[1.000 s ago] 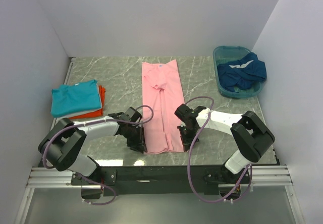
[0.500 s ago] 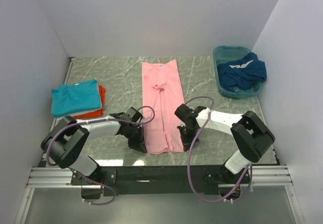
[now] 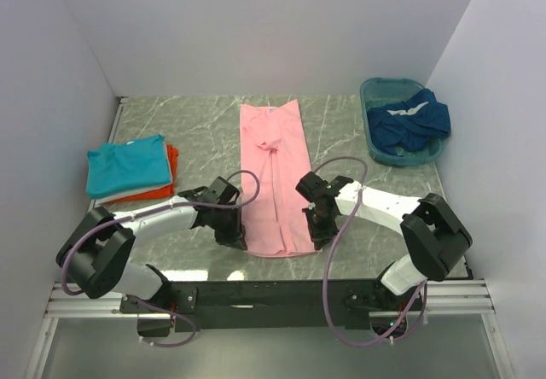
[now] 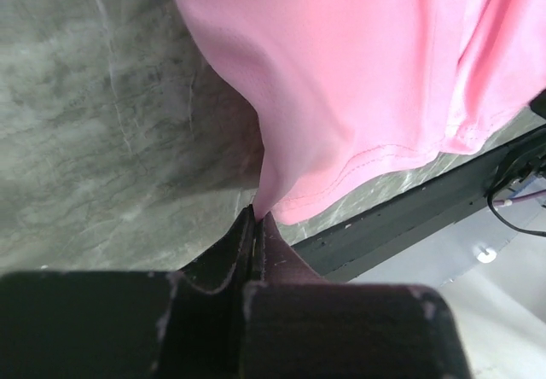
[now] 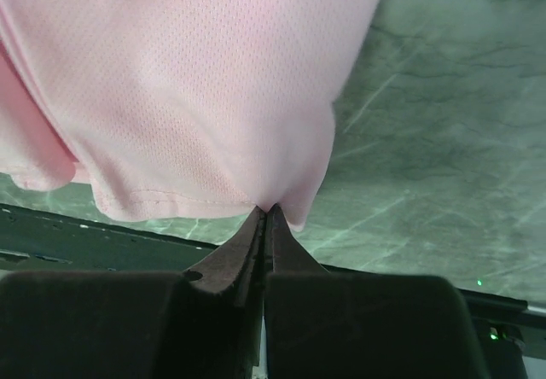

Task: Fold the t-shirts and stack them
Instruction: Fold the tshirt

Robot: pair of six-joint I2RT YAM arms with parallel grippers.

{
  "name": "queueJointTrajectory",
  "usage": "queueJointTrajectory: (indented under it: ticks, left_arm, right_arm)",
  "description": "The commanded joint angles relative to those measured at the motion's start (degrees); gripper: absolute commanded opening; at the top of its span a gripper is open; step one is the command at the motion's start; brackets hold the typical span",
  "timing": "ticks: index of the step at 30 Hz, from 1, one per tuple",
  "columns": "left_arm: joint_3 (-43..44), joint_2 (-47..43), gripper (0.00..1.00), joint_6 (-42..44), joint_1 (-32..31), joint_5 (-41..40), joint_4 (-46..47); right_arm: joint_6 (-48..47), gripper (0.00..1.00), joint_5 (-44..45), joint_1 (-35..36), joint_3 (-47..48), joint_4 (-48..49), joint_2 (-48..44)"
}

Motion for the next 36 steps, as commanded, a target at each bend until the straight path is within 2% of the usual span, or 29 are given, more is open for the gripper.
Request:
queueJointTrajectory:
  ticks: [1, 12, 20, 31, 36]
  left_arm:
    - [4.5, -1.2, 0.0, 2.0, -0.1, -2.5, -2.0]
    - [13.3, 1.0, 0.0, 6.5, 0.1, -8.2, -6.8]
    - [17.8, 2.7, 0.0, 9.8, 3.9, -9.0, -6.7]
    - [26.1, 8.6, 0.0, 13.5, 9.4, -7.9, -3.5]
    - [27.1, 11.1, 0.0, 13.5, 12.7, -7.3, -0.3]
  right_arm:
    - [1.1, 0.0, 3.8, -0.2, 4.2, -3.3, -3.1]
    - [0.5, 0.0, 7.5, -1.9, 11.2, -5.9, -3.2]
    - [-1.3, 0.0, 10.5, -4.3, 18.1, -6.4, -0.8]
    - [-6.8, 0.0, 14.0, -8.7, 31.9, -5.9, 8.6]
    - [-8.2, 0.0, 14.4, -11.6, 37.9, -4.9, 13.0]
